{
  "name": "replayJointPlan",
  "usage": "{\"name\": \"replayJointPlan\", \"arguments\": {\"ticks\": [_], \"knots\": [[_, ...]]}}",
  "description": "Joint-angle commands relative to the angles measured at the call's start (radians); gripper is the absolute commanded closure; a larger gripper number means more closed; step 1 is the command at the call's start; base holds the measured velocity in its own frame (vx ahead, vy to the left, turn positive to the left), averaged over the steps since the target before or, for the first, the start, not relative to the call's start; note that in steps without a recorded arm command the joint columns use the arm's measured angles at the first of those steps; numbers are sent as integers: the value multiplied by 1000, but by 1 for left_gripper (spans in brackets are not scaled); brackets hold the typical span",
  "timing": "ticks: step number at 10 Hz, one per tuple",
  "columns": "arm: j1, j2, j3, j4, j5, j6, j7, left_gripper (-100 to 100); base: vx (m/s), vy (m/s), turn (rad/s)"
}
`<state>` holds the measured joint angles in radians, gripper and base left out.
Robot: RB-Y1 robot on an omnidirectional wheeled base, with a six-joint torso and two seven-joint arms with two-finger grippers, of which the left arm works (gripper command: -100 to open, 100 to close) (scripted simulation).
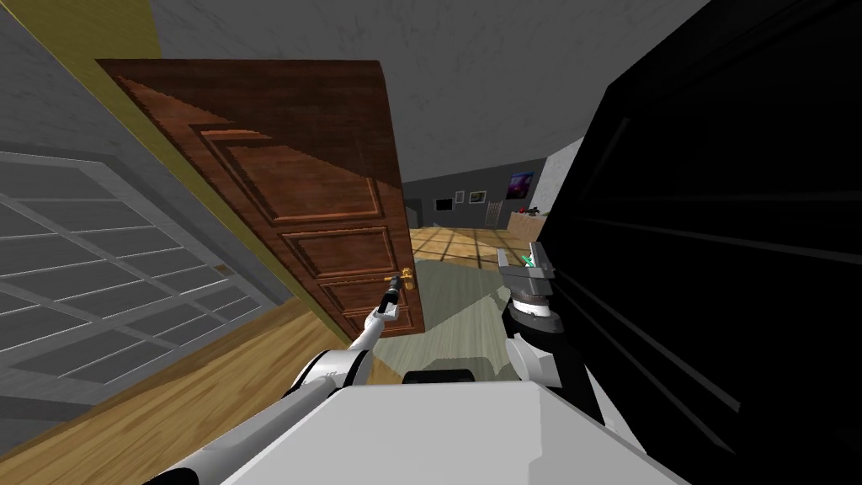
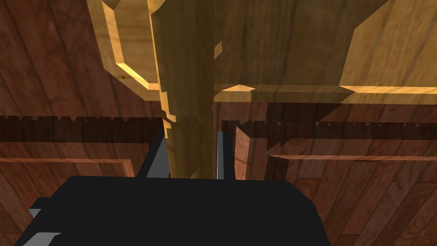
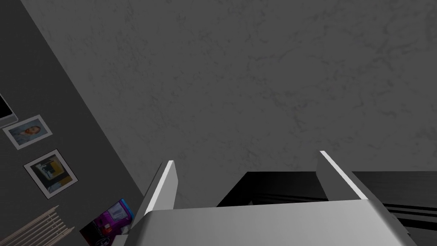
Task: Push the door open
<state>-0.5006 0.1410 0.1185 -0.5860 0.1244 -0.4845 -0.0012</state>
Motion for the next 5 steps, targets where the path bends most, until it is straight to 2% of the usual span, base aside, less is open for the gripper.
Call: {"name": "replayJointPlan", "arguments": {"ticks": [1,5], "knots": [[4,9,19,-14,5,7,-8,100,97,-67,18],[6,18,48,-12,14,6,-18,100,142,-123,70]]}}
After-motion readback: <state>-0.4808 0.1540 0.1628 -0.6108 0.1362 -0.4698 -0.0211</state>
